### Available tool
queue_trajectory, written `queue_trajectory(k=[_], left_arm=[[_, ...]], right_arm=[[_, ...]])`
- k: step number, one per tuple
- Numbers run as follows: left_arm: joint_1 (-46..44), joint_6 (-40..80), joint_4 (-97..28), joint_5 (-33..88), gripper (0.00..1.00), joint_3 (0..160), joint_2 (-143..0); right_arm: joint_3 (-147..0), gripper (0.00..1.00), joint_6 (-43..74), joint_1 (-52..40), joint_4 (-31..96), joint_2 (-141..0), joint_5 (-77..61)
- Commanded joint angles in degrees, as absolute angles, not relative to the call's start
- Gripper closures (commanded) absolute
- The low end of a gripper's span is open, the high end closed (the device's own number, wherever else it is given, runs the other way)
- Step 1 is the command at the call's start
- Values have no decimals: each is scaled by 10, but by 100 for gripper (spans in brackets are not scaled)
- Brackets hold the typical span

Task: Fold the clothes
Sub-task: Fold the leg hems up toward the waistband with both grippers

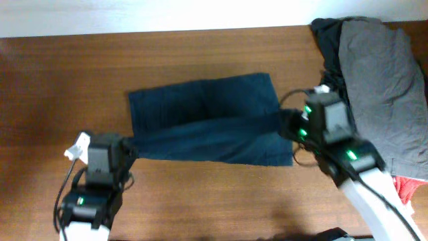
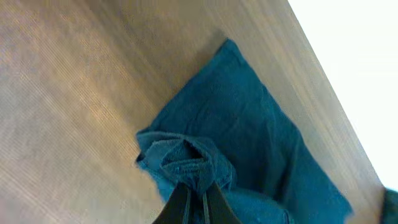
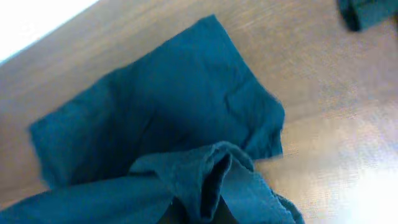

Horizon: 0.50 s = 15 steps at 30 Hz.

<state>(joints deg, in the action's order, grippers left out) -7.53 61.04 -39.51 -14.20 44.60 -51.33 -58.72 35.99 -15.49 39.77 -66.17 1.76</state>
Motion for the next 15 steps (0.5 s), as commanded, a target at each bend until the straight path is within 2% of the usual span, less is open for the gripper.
queue_trajectory(k=[1, 11, 15], left_arm=[[-70, 599, -338, -229, 100, 453, -574], [-70, 526, -40, -234, 99, 453, -738], [-70, 526, 20, -240, 99, 453, -768]], right_arm=[[-598, 96, 317, -149, 352, -738, 58], [-607, 96, 267, -107, 192, -853, 48], [-607, 96, 257, -107, 142, -867, 51]])
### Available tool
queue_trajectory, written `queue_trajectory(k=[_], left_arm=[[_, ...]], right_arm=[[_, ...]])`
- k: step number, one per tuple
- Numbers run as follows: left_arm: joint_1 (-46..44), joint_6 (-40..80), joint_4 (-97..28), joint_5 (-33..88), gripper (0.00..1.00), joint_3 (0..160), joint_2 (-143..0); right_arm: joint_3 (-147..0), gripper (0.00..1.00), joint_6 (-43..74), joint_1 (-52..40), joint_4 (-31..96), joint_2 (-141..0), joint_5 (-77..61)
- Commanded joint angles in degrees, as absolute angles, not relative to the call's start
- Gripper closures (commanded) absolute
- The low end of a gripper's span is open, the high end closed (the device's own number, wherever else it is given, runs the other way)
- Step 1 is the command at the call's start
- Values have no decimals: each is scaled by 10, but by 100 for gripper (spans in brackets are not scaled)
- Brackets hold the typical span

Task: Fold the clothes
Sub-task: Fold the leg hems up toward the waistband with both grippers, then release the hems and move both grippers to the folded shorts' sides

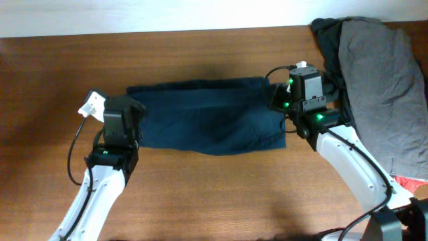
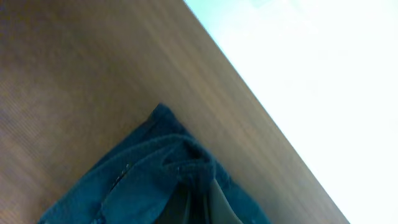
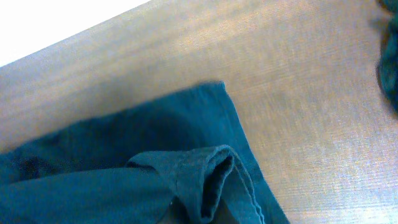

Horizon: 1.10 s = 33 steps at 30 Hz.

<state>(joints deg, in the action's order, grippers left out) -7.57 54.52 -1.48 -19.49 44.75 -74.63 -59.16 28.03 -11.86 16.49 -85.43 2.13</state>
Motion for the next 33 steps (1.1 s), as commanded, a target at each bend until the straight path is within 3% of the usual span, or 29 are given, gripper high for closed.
queue_trajectory(k=[1, 11, 19, 20, 21, 22, 23, 24, 25, 26, 33], left_arm=[[-70, 526, 36, -247, 99, 453, -777], [-70, 526, 193, -275, 99, 453, -888], [-70, 526, 295, -275, 99, 453, -980], [-70, 526, 303, -275, 96, 453, -990], [-70, 526, 310, -275, 85, 453, -997], [-70, 526, 316, -275, 61, 453, -1004], [-70, 526, 319, -275, 27, 453, -1009], [-69, 526, 322, -278, 2, 453, -1013], [-69, 525, 323, -282, 1, 453, -1013], [-69, 521, 324, -286, 1, 453, -1013], [-65, 343, 372, -223, 1, 458, -987]], right_arm=[[-607, 96, 257, -107, 128, -875, 54], [-607, 96, 257, -107, 6, -988, 65], [-607, 96, 258, -107, -18, -1028, 79], [-607, 96, 258, -107, -20, -1030, 83], [-607, 96, 258, -107, -22, -1032, 85], [-607, 95, 257, -107, -25, -1034, 85], [-607, 71, 257, -107, -29, -1035, 84], [-607, 36, 257, -107, -31, -1035, 85], [-607, 7, 257, -107, -33, -1035, 84], [-607, 1, 257, -107, -35, -1035, 84], [-607, 1, 257, -107, -15, -998, 80]])
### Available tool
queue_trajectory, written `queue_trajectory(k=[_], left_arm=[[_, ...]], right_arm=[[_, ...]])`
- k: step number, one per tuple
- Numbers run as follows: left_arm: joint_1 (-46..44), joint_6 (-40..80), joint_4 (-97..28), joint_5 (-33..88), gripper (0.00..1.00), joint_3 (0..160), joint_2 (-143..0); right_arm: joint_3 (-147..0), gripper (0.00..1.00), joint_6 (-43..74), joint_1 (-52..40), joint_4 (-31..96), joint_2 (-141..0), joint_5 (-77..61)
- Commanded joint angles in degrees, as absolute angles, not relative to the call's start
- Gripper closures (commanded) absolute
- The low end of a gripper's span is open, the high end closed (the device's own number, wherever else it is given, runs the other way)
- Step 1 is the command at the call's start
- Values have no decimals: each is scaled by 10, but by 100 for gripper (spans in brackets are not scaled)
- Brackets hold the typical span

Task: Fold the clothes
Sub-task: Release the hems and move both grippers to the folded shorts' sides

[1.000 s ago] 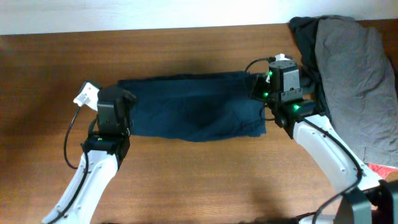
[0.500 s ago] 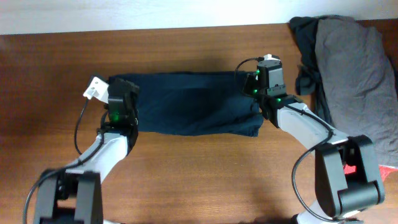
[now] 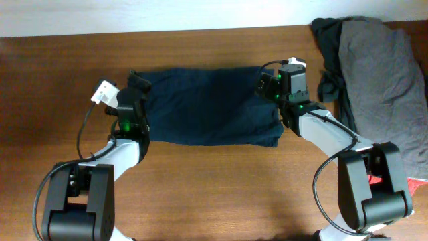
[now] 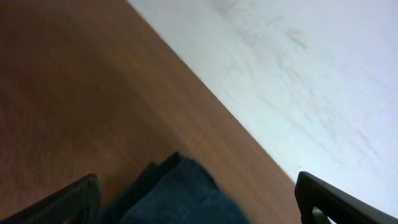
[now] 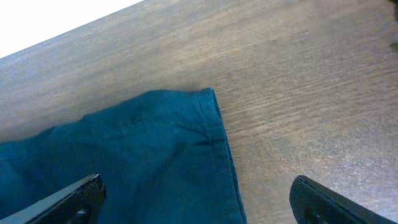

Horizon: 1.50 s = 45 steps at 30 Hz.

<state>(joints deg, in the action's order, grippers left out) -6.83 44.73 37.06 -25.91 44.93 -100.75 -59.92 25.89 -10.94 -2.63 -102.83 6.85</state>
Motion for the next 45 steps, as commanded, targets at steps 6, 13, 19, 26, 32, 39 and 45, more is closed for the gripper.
queue_trajectory(k=[6, 13, 19, 26, 32, 39, 45], left_arm=[[-65, 255, 271, -130, 1, 462, -913], [-42, 157, -28, 47, 1, 558, -879], [-7, 85, -222, 132, 1, 681, -882], [26, 58, -330, 173, 1, 750, -882], [28, 57, -366, 174, 1, 750, -918], [29, 57, -364, 167, 1, 750, -967], [35, 57, -340, 166, 1, 750, -971]], right_arm=[[-607, 1, 209, -107, 79, -937, 75], [-607, 3, 127, -107, 187, -914, -49], [-620, 6, 78, -95, 249, -914, -109], [-694, 8, 15, -58, 367, -914, -164], [-752, 10, -17, -40, 428, -916, -163], [-752, 34, -14, -49, 401, -934, -174], [-752, 82, 45, -61, 334, -995, -177]])
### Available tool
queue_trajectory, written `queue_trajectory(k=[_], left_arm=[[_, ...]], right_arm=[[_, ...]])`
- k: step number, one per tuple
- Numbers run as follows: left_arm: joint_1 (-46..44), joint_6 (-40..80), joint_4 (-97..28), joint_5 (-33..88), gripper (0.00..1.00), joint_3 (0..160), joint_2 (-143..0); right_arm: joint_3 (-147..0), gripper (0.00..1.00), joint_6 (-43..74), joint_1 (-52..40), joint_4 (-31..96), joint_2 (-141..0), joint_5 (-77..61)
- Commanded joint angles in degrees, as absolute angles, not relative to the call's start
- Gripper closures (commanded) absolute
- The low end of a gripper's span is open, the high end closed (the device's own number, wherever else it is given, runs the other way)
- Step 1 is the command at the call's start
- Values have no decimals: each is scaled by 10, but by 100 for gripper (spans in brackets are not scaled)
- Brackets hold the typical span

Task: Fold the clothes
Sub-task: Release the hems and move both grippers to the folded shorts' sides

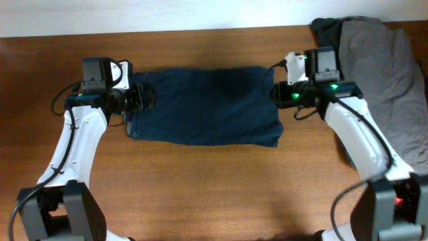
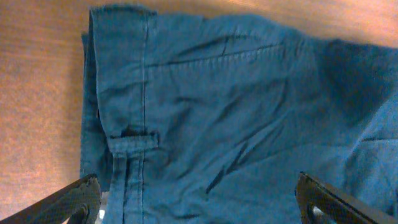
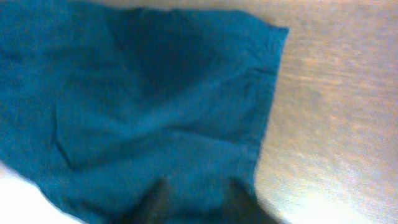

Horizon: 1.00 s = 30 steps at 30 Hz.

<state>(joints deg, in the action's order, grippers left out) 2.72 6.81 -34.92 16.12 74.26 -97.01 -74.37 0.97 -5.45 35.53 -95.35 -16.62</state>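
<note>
A dark blue pair of shorts (image 1: 207,107) lies folded in half on the wooden table (image 1: 200,194). My left gripper (image 1: 142,98) hovers over its left end, open. In the left wrist view its fingers stand wide apart (image 2: 196,196) above the waistband and belt loop (image 2: 130,140). My right gripper (image 1: 275,94) is over the garment's right end. The right wrist view is blurred: the blue cloth (image 3: 143,106) fills it, and the right gripper (image 3: 199,199) shows two dark fingers a moderate gap apart with cloth showing between them.
A heap of grey and dark clothes (image 1: 374,73) lies at the table's back right, close behind my right arm. Something red (image 1: 402,199) peeks out at the right edge. The table's far edge runs just behind the shorts.
Both grippers have left the garment's far corners and now sit over its left and right ends. The right fingers stand closer together than before. The shorts stay folded in place.
Both grippers were shut on the near edge of the shorts, lifted above the table. Then they held that edge over the far edge. Then both were open at the far corners with the shorts folded in half. Now they sit over the side ends.
</note>
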Motion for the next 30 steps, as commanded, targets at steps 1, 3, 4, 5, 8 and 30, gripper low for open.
queue_trajectory(k=[1, 3, 4, 5, 8, 30], left_arm=[[38, 57, -338, 168, 1, 750, -971], [46, 57, -337, 168, 1, 750, -971], [48, 57, -337, 168, 1, 750, -971], [52, 57, -337, 169, 1, 750, -971], [63, 57, -336, 177, 1, 750, -971], [105, -19, -290, 197, 1, 750, -1102]], right_arm=[[-752, 87, 50, -61, 322, -1010, -182], [-752, 93, 50, -60, 304, -1044, -201], [-752, 94, 50, -60, 301, -1050, -204], [-752, 96, 50, -60, 297, -1061, -206], [-752, 96, 50, -60, 283, -1093, -207], [-752, 96, 54, -60, 248, -1182, -221]])
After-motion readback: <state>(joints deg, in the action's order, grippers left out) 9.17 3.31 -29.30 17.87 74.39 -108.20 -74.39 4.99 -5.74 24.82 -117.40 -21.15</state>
